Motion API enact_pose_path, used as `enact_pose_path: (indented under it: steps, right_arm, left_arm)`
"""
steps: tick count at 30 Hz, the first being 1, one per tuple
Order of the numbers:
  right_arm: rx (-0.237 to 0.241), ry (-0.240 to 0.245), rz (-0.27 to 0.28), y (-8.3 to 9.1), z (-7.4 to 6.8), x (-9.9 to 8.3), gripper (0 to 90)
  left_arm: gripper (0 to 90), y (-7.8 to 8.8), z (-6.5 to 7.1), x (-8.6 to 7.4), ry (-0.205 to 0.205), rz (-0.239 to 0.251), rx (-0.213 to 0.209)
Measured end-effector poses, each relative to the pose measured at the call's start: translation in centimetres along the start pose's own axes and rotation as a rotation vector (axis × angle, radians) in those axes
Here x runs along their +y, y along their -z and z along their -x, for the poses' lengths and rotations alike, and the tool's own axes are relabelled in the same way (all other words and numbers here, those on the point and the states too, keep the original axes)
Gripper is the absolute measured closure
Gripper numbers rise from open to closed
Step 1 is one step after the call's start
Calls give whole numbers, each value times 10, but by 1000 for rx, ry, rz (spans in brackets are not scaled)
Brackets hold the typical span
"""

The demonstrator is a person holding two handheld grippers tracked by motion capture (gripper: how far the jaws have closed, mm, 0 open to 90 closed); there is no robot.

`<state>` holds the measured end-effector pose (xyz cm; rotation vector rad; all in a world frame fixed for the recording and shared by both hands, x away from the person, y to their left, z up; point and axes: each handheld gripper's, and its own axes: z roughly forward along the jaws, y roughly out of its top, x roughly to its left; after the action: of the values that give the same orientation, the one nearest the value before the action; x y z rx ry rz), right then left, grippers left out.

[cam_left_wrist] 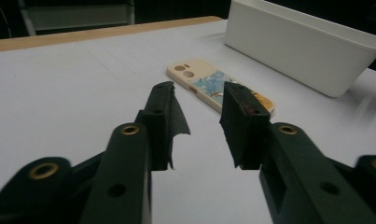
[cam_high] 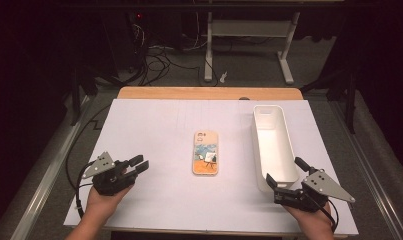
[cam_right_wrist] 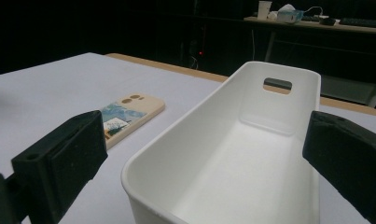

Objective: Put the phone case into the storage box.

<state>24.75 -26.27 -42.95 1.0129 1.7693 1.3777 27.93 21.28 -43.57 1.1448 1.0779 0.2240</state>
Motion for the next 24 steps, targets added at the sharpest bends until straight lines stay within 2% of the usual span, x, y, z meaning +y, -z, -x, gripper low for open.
enact_pose_path:
  steps: [2,3,7,11,12,15,18,20,23,24]
  right_arm:
    - [-1,-4,1,0,0,0,2]
    - [-2,-5,1,0,0,0,2]
    - [-3,-6,0,0,1,0,2]
    - [-1,-11,0,0,1,0,2]
    - [-1,-14,-1,0,2,0,2]
    - [-2,-12,3,1,2,0,2]
    - [-1,-14,1,1,2,0,2]
    - [-1,-13,-3,0,2,-1,2]
    - [0,-14,-2,0,2,0,2]
    - [0,-14,-2,0,2,0,2]
  left_arm:
    - [740,-2,0,-1,-6,-3,19]
    - [808,-5,1,-2,-10,-4,32]
    - [892,-10,4,-4,-28,-26,31]
    - [897,-19,9,-9,-44,-67,22]
    - [898,-22,11,-11,-45,-81,11]
    - [897,-35,21,-17,-87,-111,-18]
    - [897,-42,26,-17,-92,-124,-33]
    - [897,-51,31,-18,-101,-138,-61]
    - [897,-69,39,-21,-118,-173,-59]
    - [897,-69,39,-21,-118,-173,-59]
